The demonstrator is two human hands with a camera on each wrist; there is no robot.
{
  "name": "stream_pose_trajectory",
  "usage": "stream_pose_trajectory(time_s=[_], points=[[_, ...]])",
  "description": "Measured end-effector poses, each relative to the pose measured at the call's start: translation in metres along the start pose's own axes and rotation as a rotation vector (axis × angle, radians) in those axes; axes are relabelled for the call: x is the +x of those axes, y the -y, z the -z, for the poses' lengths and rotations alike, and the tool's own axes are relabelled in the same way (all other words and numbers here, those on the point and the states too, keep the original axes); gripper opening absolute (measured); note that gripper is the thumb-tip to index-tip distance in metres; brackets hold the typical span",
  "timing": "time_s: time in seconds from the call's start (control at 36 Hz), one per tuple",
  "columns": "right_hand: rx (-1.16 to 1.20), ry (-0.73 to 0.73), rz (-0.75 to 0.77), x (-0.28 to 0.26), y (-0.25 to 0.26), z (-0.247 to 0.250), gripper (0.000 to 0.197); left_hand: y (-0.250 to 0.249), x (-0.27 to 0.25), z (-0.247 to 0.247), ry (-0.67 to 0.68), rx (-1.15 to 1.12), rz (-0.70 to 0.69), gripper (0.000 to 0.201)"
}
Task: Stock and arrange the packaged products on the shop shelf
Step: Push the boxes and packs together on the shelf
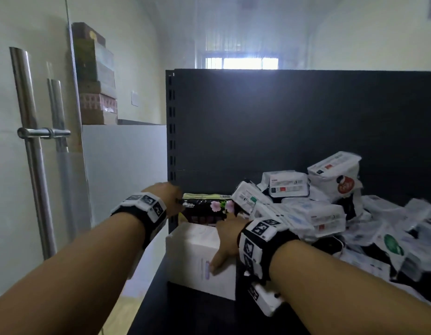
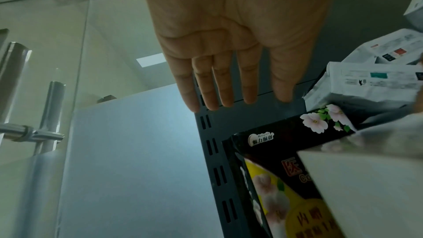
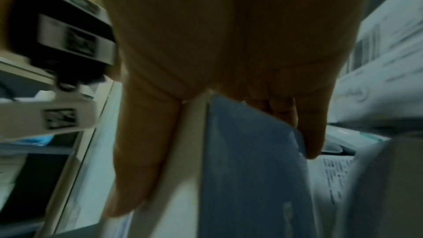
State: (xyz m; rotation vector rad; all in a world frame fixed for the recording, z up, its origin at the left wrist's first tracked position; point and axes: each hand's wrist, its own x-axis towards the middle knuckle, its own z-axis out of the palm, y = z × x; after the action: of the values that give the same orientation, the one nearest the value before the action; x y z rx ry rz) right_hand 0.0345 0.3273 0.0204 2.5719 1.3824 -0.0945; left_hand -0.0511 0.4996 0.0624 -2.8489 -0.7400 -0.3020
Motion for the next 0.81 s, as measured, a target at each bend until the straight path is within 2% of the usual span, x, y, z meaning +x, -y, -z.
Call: stream_pose_trajectory(time_s=[0.14,0.28,0.36,0.42,0.47,0.53,0.61,0.69,0.78,0.81], points=[[0.037,0.052,0.073,-0.034,-0.009,0.002,0.105,-0.013,0.044,-0.015,0.035,0.031,-0.051,0.068],[0.017,0.051,0.137,-0.06,-0.017,0.0,0.105,-0.016,0.076,-0.039,0.087,0.086,-0.027,0.094],[0.008,0.04,0.159,-0.066,-0.019,-0.001,0.103,-0.011,0.088,-0.055,0.117,0.086,0.007,0.122],[0.01,0.048,0.163,-0.067,-0.02,0.0,0.099,-0.011,0.094,-0.062,0.151,0.069,0.025,0.131],[0.009,0.05,0.16,-0.066,-0.02,0.0,0.099,-0.016,0.093,-0.066,0.146,0.096,0.008,0.127],[-0.003,0.056,0.154,-0.065,-0.019,-0.001,0.1,-0.021,0.088,-0.07,0.077,0.146,-0.003,0.123],[0.002,0.063,0.141,-0.063,-0.019,-0.002,0.103,-0.021,0.079,-0.067,0.046,0.155,0.028,0.124],[0.003,0.063,0.127,-0.062,-0.019,-0.003,0.105,-0.017,0.072,-0.062,0.064,0.171,0.031,0.103],[-0.005,0.059,0.121,-0.064,-0.018,-0.003,0.104,-0.017,0.064,-0.063,0.061,0.199,0.045,0.099],[-0.005,0.062,0.119,-0.065,-0.017,-0.003,0.102,-0.017,0.062,-0.063,0.031,0.213,0.036,0.092]])
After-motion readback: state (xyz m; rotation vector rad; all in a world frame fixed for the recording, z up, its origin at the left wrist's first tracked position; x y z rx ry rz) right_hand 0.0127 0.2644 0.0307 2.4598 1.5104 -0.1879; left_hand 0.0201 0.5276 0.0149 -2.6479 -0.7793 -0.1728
